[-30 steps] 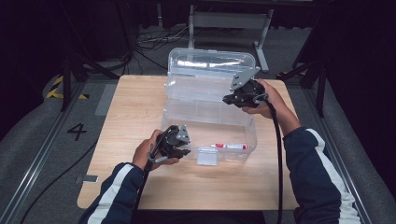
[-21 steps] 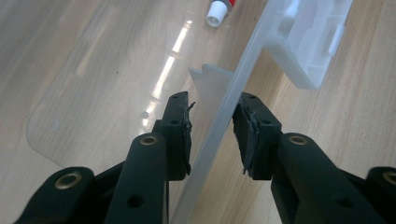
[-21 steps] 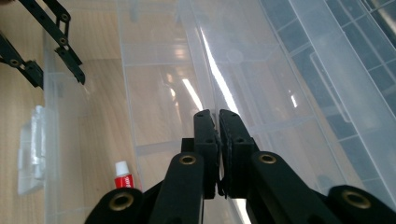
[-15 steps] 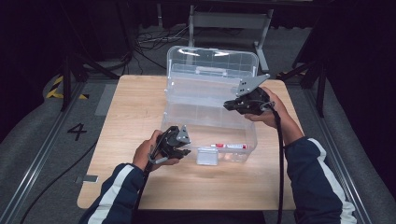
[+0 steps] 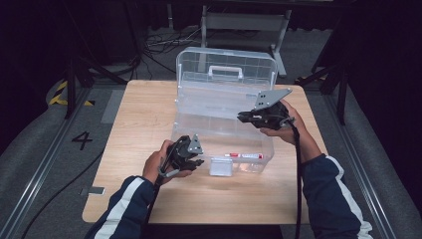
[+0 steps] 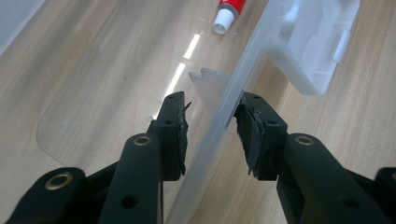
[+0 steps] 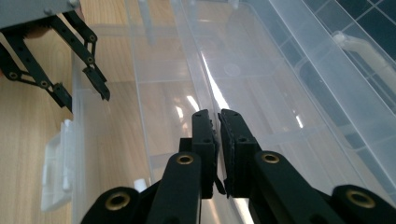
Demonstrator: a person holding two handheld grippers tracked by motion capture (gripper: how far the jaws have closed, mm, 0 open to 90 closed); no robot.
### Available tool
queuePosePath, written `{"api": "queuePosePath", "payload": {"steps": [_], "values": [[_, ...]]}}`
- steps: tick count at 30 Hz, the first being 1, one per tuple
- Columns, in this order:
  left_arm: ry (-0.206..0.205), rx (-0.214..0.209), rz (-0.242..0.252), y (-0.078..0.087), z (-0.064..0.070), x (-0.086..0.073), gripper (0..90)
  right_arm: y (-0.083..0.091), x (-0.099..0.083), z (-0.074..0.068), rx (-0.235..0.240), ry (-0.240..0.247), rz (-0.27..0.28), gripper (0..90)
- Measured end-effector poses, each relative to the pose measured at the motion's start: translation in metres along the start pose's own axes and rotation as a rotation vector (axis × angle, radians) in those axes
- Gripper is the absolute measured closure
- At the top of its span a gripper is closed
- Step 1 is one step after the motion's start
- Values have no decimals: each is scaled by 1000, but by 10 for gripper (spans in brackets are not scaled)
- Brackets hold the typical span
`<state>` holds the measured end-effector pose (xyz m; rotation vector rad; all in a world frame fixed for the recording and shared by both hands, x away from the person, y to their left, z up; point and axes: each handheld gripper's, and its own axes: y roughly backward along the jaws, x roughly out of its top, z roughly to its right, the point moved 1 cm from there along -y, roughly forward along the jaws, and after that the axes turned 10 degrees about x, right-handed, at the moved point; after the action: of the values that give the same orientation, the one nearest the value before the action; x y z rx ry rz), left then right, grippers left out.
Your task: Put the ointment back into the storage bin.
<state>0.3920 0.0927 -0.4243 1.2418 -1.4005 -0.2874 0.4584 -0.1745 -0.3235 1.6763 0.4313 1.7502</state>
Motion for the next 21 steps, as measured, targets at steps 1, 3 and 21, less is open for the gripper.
{"api": "queuePosePath", "payload": {"steps": [1, 3, 21], "values": [[1, 1, 2, 0, 0, 0, 626, -1, -1, 0, 5, -5, 14, 854], [1, 4, 15, -1, 3, 2, 626, -1, -1, 0, 7, -6, 14, 854], [-4, 29, 27, -7, 5, 10, 623, -3, 3, 4, -25, 2, -27, 835]]}}
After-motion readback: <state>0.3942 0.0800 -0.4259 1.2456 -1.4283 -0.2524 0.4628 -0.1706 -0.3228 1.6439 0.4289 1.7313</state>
